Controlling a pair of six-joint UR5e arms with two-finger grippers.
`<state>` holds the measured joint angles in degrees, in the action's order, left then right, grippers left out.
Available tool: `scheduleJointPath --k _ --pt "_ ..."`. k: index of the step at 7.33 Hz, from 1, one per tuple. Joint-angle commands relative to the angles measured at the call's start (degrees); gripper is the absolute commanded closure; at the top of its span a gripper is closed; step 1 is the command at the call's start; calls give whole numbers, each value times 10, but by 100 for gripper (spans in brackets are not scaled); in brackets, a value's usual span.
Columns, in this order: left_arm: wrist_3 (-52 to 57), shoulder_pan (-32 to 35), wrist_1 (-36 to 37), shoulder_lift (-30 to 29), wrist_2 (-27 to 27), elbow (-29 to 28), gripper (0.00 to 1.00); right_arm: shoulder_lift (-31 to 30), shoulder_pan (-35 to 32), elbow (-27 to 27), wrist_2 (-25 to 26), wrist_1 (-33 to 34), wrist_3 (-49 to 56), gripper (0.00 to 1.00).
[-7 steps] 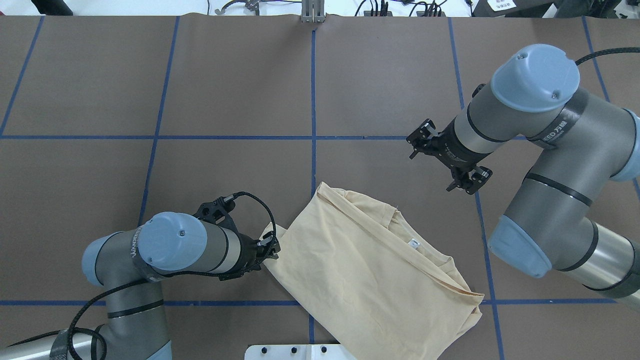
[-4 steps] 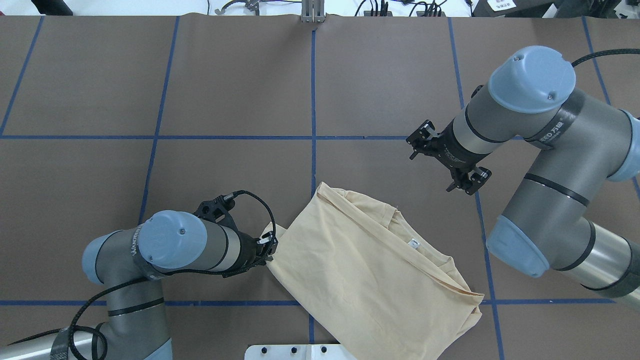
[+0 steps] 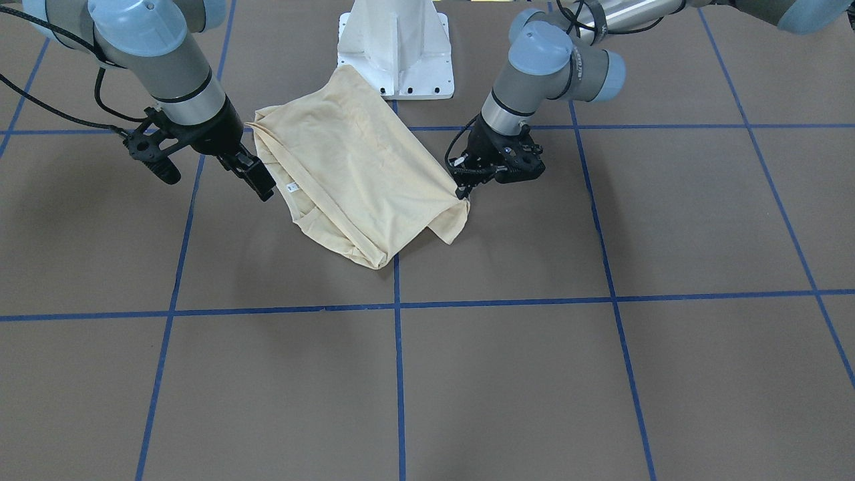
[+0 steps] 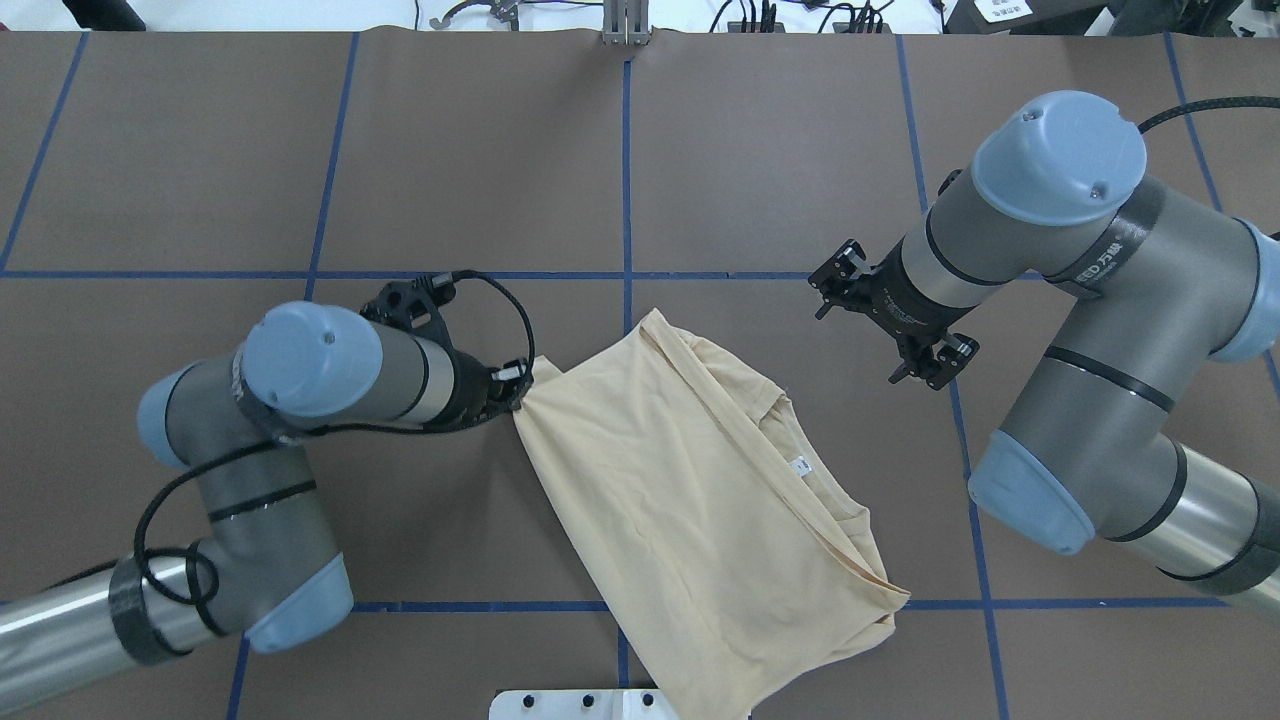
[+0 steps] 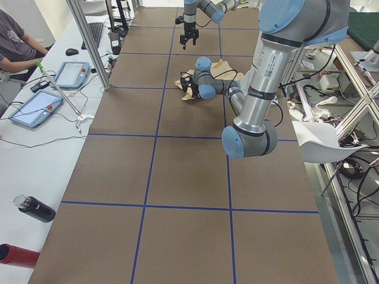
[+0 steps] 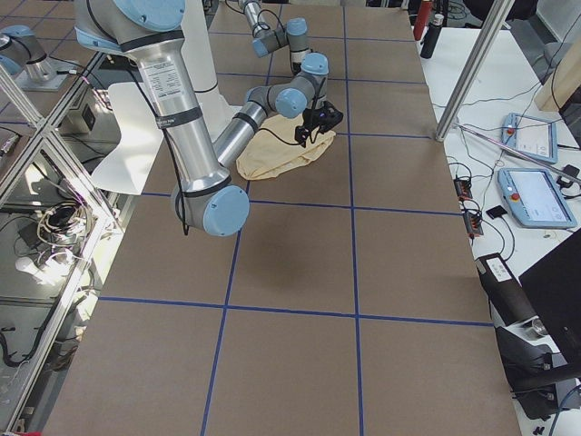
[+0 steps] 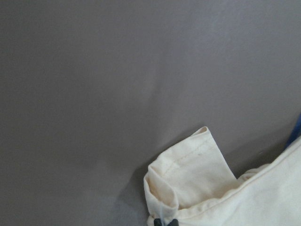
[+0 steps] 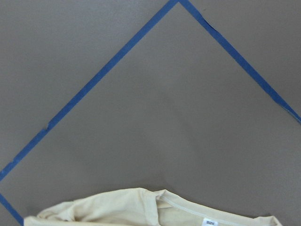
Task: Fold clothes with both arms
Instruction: 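Pull the shirt edge away from the robot with the left gripper to straighten it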
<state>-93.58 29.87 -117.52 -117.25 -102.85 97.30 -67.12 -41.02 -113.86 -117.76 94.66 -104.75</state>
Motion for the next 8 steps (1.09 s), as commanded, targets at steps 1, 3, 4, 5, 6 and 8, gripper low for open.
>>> scheduleJointPath --k 1,3,4,5,6,8 --pt "60 91 -91 -98 -1 -183 100 5 6 0 2 -2 0 0" --pt "107 137 -178 -143 -2 -293 56 44 52 8 56 -5 -8 0" --pt "122 142 -178 -147 -5 -291 50 59 73 9 79 -6 -18 0" --pt "120 144 -168 -146 -23 -270 50 64 86 9 83 -7 -29 0" --pt "118 152 -144 -133 -72 -223 50 73 105 13 106 -17 -34 0" --pt "120 162 -71 -19 -108 -29 50 73 193 21 217 -31 -158 0"
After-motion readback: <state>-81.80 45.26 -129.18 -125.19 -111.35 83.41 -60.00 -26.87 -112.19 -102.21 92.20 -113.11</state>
